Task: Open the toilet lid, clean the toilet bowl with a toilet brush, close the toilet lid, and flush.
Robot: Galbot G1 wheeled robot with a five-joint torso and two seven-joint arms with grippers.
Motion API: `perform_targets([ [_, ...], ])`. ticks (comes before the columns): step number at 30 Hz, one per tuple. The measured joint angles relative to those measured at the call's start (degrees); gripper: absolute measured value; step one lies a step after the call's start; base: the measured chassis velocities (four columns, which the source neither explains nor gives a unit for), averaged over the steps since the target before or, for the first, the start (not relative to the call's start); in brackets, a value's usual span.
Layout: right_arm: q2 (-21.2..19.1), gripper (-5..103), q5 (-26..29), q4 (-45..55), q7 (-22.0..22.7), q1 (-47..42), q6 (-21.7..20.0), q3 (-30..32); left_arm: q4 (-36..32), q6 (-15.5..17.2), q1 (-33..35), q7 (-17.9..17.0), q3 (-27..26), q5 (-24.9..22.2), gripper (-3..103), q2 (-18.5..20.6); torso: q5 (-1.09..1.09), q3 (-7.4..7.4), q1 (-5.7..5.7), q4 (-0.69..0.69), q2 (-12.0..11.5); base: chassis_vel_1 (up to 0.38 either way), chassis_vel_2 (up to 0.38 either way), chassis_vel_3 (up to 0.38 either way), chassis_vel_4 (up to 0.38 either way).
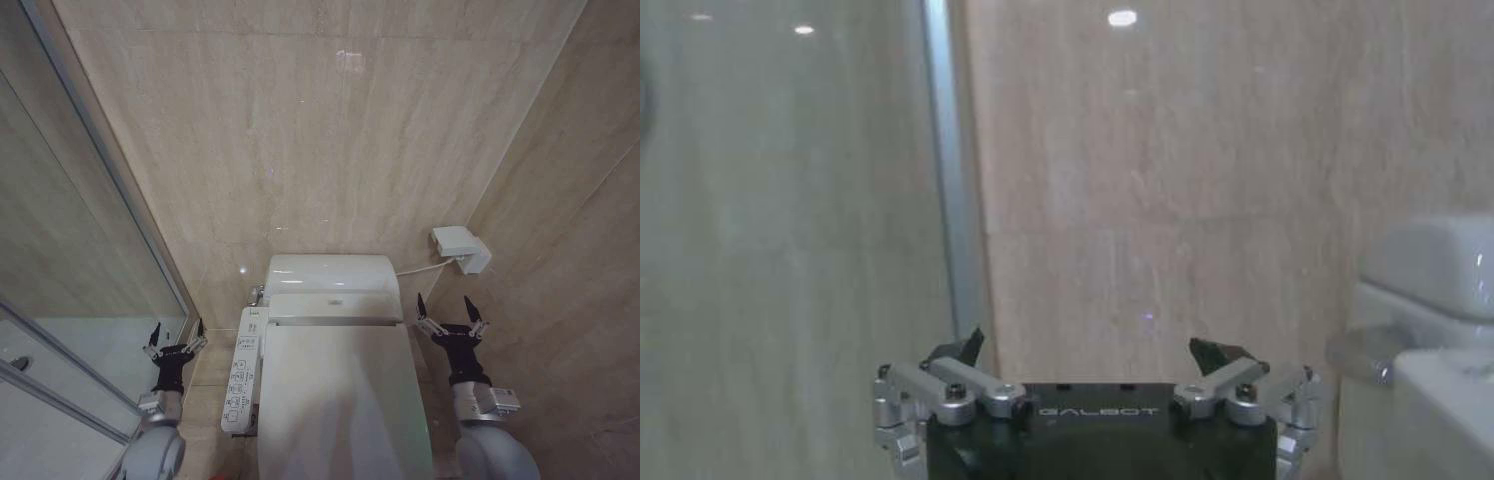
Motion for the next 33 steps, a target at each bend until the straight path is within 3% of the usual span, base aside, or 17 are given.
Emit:
perform_targets([
  [5, 0.00, 100, 0.00, 0.00, 0.00, 0.00, 0.00, 0.00, 6.05, 0.49, -7.88, 3.60, 3.44, -2.77, 100, 3.25, 0.01, 0.00, 0.00, 0.00, 0.00, 0.000, 0.000, 0.000, 0.000],
  [15, 0.00, 100, 0.00, 0.00, 0.00, 0.00, 0.00, 0.00, 13.30, 0.29, -17.76, 7.57, 10.28, -4.90, 100, 7.54, 0.01, 0.00, 0.00, 0.01, 0.00, 0.000, 0.000, 0.000, 0.000],
  [20, 0.00, 100, 0.00, 0.00, 0.00, 0.00, 0.00, 0.00, 17.68, -1.55, -21.01, 11.24, 14.09, -3.22, 96, 8.72, 0.01, 0.00, 0.01, 0.00, 0.00, 0.000, 0.000, 0.000, 0.000],
  [23, 0.00, 100, 0.00, 0.00, 0.00, 0.01, 0.00, 0.00, 21.88, -5.34, -23.45, 15.54, 17.38, 0.30, 96, 9.48, 0.00, 0.00, 0.01, 0.00, 0.00, 0.000, 0.000, 0.000, 0.000],
  [24, 0.00, 100, 0.00, 0.00, 0.00, 0.00, 0.00, 0.00, 22.59, -6.04, -24.03, 16.44, 17.99, 1.21, 71, 9.59, 0.01, 0.00, 0.01, 0.01, 0.00, 0.000, 0.000, 0.000, 0.000],
  [32, 0.00, 100, 0.00, 0.00, 0.00, 0.00, 0.00, 0.00, 23.38, -6.78, -25.50, 18.27, 19.37, 4.69, 71, 9.66, 0.02, 0.00, 0.00, 0.00, 0.00, 0.000, 0.000, 0.000, 0.000],
  [33, 0.00, 100, 0.00, 0.00, 0.01, 0.00, 0.00, 0.00, 23.71, -7.23, -25.71, 18.32, 19.41, 5.52, 43, 9.63, 0.01, 0.00, 0.00, 0.00, 0.00, 0.000, 0.000, 0.000, 0.000],
])
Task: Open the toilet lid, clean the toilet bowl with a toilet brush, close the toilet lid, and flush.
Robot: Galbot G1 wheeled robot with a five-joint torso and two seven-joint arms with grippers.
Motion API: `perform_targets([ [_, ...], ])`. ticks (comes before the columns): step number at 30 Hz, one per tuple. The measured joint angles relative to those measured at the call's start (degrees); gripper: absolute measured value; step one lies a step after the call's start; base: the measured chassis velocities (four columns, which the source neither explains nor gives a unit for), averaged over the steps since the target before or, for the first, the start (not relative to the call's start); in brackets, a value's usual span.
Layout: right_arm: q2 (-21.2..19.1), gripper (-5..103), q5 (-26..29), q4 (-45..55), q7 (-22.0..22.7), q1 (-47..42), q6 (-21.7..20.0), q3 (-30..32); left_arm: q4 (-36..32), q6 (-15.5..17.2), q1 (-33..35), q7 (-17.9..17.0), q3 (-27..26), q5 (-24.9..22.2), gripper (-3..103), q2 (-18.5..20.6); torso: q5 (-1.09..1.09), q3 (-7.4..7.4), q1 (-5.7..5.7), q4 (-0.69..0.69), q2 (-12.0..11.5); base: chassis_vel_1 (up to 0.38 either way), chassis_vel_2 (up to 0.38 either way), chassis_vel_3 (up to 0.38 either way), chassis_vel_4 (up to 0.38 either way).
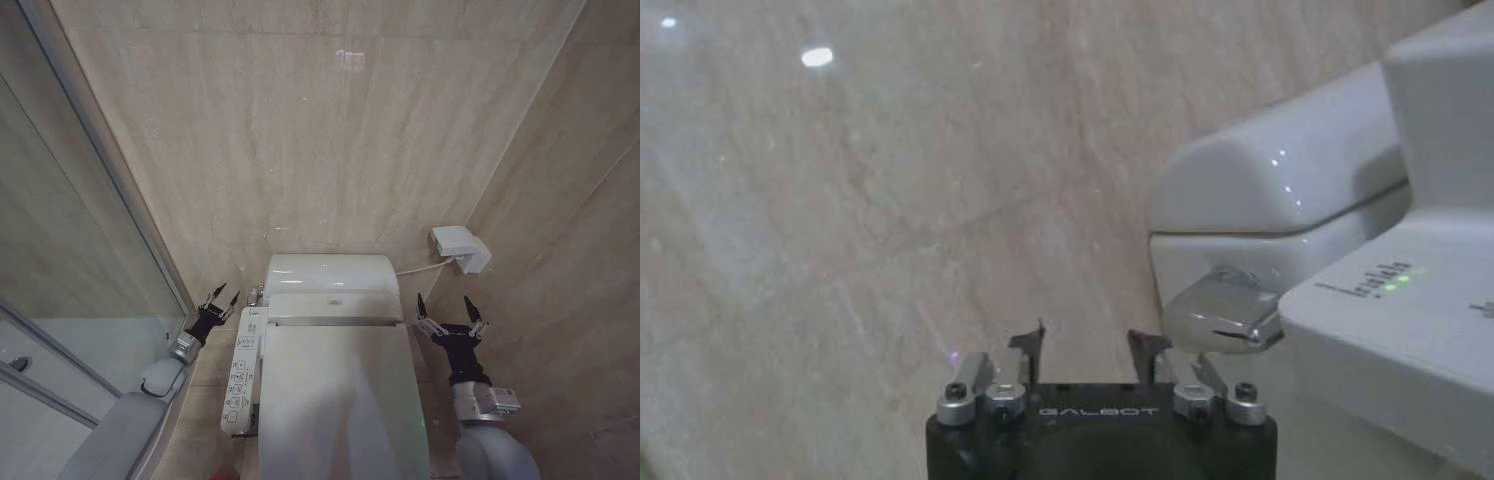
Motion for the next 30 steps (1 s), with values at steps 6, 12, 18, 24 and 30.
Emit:
perform_targets([
  [6, 0.00, 100, 0.00, 0.00, 0.00, 0.00, 0.00, 0.00, 3.26, -3.96, -1.57, 1.93, -0.14, 5.62, 43, -0.05, 0.00, 0.00, 0.00, 0.00, 0.00, 0.000, 0.000, 0.000, 0.000],
  [12, 0.00, 100, 0.00, 0.00, 0.00, 0.00, 0.00, 0.00, 3.79, -5.20, -1.90, 3.57, 0.55, 7.02, 16, 0.57, 0.00, 0.00, 0.00, 0.01, 0.00, 0.000, 0.000, 0.000, 0.000],
  [18, 0.00, 100, 0.00, 0.00, 0.00, 0.00, 0.00, 0.00, 1.71, -5.20, -1.75, 4.17, 1.00, 9.06, 0, 0.90, 0.00, 0.00, -0.01, 0.00, 0.00, 0.000, 0.000, 0.000, 0.000],
  [24, 0.00, 100, 0.00, 0.00, 0.00, 0.00, 0.00, 0.00, 0.48, -5.21, -1.80, 4.56, 2.24, 9.80, 0, 1.79, 0.00, 0.00, -0.01, 0.00, 0.00, 0.000, 0.000, 0.000, 0.000],
  [30, 0.00, 100, 0.00, 0.00, 0.00, 0.00, 0.00, 0.00, 0.39, -5.49, -1.89, 5.07, 2.99, 10.06, 0, 2.02, 0.00, 0.00, -0.01, 0.00, 0.00, 0.000, 0.000, 0.000, 0.000],
])
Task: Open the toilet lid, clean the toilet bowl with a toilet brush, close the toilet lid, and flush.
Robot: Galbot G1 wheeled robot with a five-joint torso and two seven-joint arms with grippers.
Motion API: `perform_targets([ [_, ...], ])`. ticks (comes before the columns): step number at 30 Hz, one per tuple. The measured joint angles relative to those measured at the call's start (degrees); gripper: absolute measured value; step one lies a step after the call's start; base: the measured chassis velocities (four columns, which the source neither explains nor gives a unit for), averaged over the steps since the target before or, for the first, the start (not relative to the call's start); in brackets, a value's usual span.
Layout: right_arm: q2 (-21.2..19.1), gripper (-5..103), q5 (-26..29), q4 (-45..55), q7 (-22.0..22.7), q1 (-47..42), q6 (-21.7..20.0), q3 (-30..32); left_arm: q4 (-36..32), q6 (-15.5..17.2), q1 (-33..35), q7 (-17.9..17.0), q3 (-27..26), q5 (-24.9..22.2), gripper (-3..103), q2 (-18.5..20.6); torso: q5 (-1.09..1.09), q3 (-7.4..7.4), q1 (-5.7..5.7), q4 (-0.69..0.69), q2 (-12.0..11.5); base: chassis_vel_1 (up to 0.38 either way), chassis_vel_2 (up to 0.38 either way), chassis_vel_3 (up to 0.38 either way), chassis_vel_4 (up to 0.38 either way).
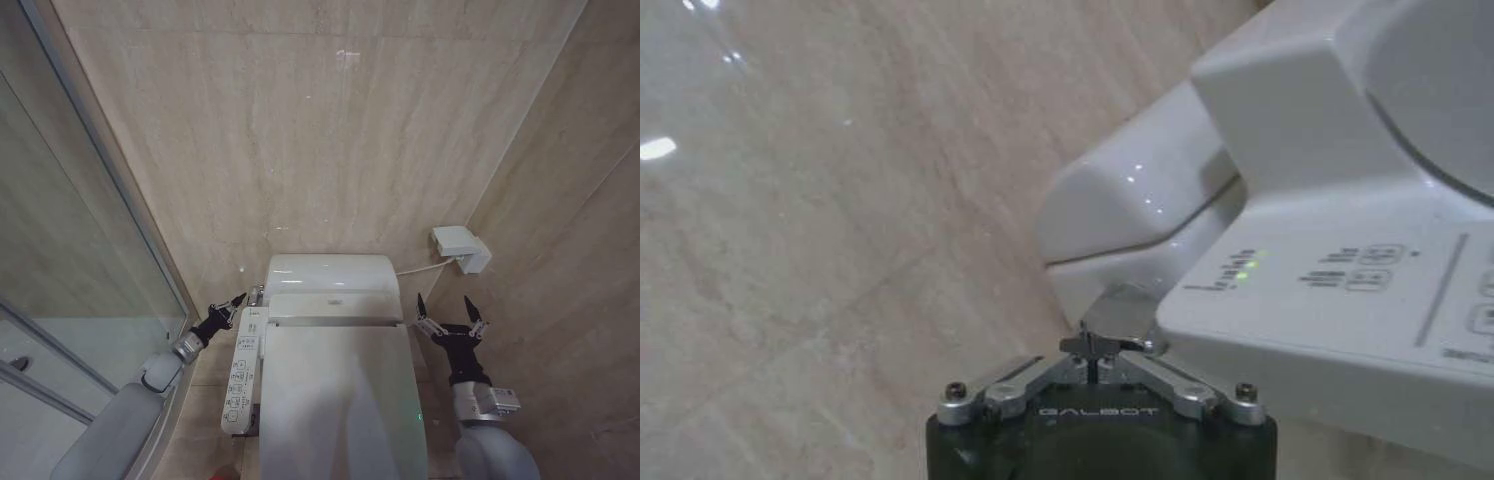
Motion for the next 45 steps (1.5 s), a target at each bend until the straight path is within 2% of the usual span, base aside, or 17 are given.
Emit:
perform_targets([
  [9, 0.00, 100, 0.00, 0.00, 0.00, 0.00, 0.00, 0.00, -0.79, -0.28, 0.86, 0.82, 0.65, 0.54, 0, 0.46, 0.01, 0.00, 0.00, 0.01, 0.00, 0.000, 0.000, 0.000, 0.000],
  [25, 0.00, 100, 0.00, 0.00, 0.00, 0.00, 0.00, 0.00, 6.04, -1.10, -2.99, 1.53, 2.66, 0.57, 0, -1.51, 0.00, 0.00, 0.00, 0.01, 0.01, 0.000, 0.000, 0.000, 0.000],
  [27, 0.00, 100, 0.00, 0.00, 0.00, 0.00, 0.00, 0.00, 7.10, -1.34, -4.06, 1.55, 2.97, 0.53, 0, -1.91, 0.02, 0.00, 0.00, 0.04, 0.01, 0.000, 0.000, 0.000, 0.000],
  [37, 0.00, 100, 0.00, 0.00, 0.00, 0.00, 0.00, 0.00, 8.61, -1.32, -5.39, 1.43, 3.48, 0.45, 0, -3.54, 0.03, 0.00, 0.01, 0.05, 0.00, 0.000, 0.000, 0.000, 0.000],
  [41, 0.00, 100, 0.00, 0.00, 0.00, 0.00, 0.00, 0.00, 9.39, -1.35, -5.80, 1.54, 4.11, 0.55, 0, -4.20, 0.01, 0.00, 0.01, 0.00, -0.01, 0.000, 0.000, 0.000, 0.000],
  [43, 0.00, 100, 0.00, 0.00, 0.04, -0.01, 0.00, 0.03, 9.87, -1.62, -6.14, 1.76, 4.40, 0.65, 0, -4.59, -0.09, 0.00, 0.01, -0.12, 0.00, 0.000, 0.000, 0.000, 0.000],
  [45, 0.00, 100, 0.00, 0.00, 0.02, -0.01, 0.00, 0.01, 10.41, -1.68, -6.48, 1.86, 4.48, 0.70, 0, -4.78, 0.01, 0.01, 0.01, -0.08, -0.01, -0.020, -0.025, -0.014, -0.013],
])
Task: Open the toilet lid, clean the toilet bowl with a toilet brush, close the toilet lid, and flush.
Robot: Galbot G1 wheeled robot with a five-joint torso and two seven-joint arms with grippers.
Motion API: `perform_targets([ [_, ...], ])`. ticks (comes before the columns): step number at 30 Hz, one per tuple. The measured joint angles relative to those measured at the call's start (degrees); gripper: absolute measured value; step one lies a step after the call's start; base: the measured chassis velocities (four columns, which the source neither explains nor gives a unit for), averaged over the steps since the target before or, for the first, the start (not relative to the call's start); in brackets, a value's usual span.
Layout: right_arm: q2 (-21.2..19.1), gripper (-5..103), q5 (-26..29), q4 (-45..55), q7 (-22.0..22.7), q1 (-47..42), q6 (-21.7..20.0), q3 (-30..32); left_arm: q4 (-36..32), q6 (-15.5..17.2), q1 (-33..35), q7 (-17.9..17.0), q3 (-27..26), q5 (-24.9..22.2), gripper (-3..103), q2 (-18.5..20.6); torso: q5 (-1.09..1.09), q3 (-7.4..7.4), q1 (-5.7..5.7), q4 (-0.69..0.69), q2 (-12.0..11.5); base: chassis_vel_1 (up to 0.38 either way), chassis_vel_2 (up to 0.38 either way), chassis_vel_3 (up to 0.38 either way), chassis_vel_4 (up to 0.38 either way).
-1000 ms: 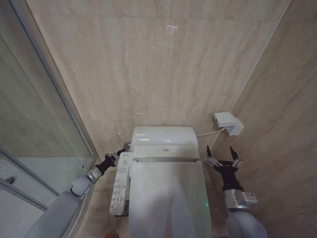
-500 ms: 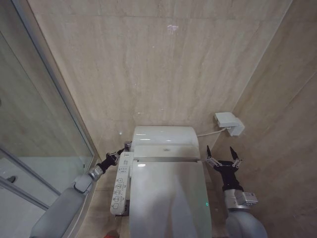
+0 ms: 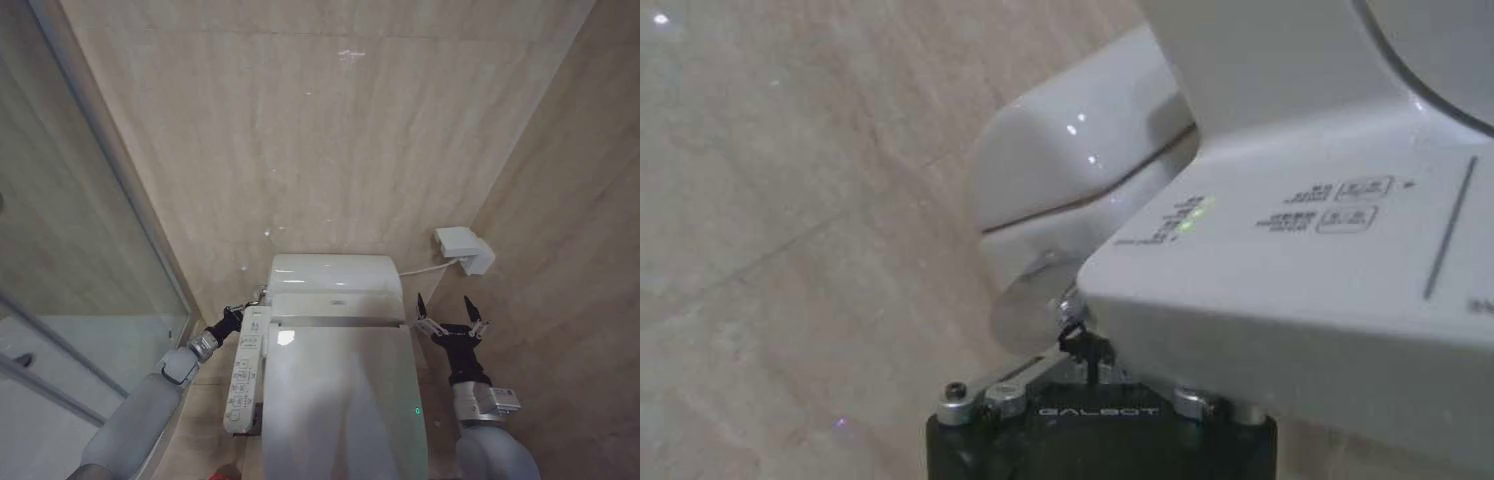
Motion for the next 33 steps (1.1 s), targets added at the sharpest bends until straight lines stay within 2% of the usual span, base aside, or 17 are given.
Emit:
perform_targets([
  [4, 0.00, 100, 0.00, 0.00, -0.01, 0.00, 0.00, 0.00, 0.30, -0.07, -0.18, 0.02, 0.02, 0.03, 0, -0.16, -0.05, 0.00, 0.00, 0.01, 0.00, 0.000, 0.000, 0.000, 0.000],
  [6, 0.00, 100, 0.00, 0.00, -0.02, 0.01, 0.00, -0.01, -0.06, -0.05, 0.28, -0.04, -0.62, 0.04, 0, -0.23, 0.00, -0.01, 0.00, 0.08, 0.00, 0.000, 0.000, 0.000, 0.000],
  [9, 0.00, 100, 0.00, 0.00, -0.02, 0.01, 0.00, -0.01, -0.97, 0.26, 1.45, -0.20, -1.75, 0.06, 0, -0.28, -0.02, -0.01, 0.00, 0.07, 0.00, 0.000, 0.000, 0.000, 0.000],
  [13, 0.00, 100, 0.00, 0.00, -0.01, 0.00, 0.00, -0.01, -2.55, 2.25, 6.45, -2.59, -7.42, 0.48, 0, -0.85, -0.02, -0.01, -0.01, 0.10, 0.00, 0.000, 0.000, 0.000, 0.000],
  [14, 0.00, 100, 0.00, 0.00, -0.01, 0.00, 0.00, -0.01, -2.55, 2.25, 6.45, -2.59, -7.42, 0.48, 0, -0.85, -0.02, -0.01, -0.01, 0.10, 0.00, 0.000, 0.000, 0.000, 0.000],
  [17, 0.00, 100, 0.00, 0.00, -0.02, 0.01, 0.00, -0.01, -4.56, 4.38, 10.15, -6.43, -10.73, -1.36, 0, -1.11, -0.02, -0.01, -0.01, 0.10, 0.00, 0.000, 0.000, 0.000, 0.000],
  [18, 0.00, 100, 0.00, 0.00, -0.02, 0.01, 0.00, -0.01, -4.56, 4.38, 10.15, -6.43, -10.73, -1.36, 0, -1.11, -0.02, -0.01, -0.01, 0.10, 0.00, 0.000, 0.000, 0.000, 0.000],
  [22, 0.00, 100, 0.00, 0.00, -0.02, 0.00, 0.00, -0.01, -11.65, 8.53, 15.74, -12.98, -15.49, -5.28, 0, -1.27, -0.01, -0.01, -0.02, 0.09, 0.01, 0.000, 0.000, 0.000, 0.000],
  [23, 0.00, 100, 0.00, 0.00, -0.02, 0.00, 0.00, -0.01, -11.65, 8.53, 15.74, -12.98, -15.49, -5.28, 0, -1.27, -0.01, -0.01, -0.02, 0.09, 0.01, 0.000, 0.000, 0.000, 0.000],
  [25, 0.00, 100, 0.00, 0.00, -0.02, 0.01, 0.00, -0.01, -15.76, 9.80, 18.34, -15.08, -17.94, -6.51, 0, -1.60, 0.00, -0.02, -0.02, 0.06, 0.01, 0.000, 0.000, 0.000, 0.000],
  [28, 0.00, 100, 0.00, 0.00, -0.02, 0.01, 0.00, -0.01, -20.33, 11.32, 21.46, -16.25, -20.84, -7.39, 0, -2.22, -0.01, -0.01, -0.01, 0.07, 0.01, 0.000, 0.000, 0.000, 0.000],
  [29, 0.00, 100, 0.00, 0.00, -0.02, 0.00, 0.00, -0.01, -22.31, 12.06, 22.79, -16.63, -21.78, -8.05, 13, -2.50, -0.01, -0.01, -0.02, 0.07, 0.01, 0.000, 0.000, 0.000, 0.000],
  [33, 0.00, 100, 0.00, 0.00, -0.02, 0.02, 0.00, -0.01, -29.48, 14.17, 26.98, -17.81, -24.73, -9.34, 13, -4.00, 0.00, -0.02, -0.02, 0.10, 0.01, 0.000, 0.000, 0.000, 0.000],
])
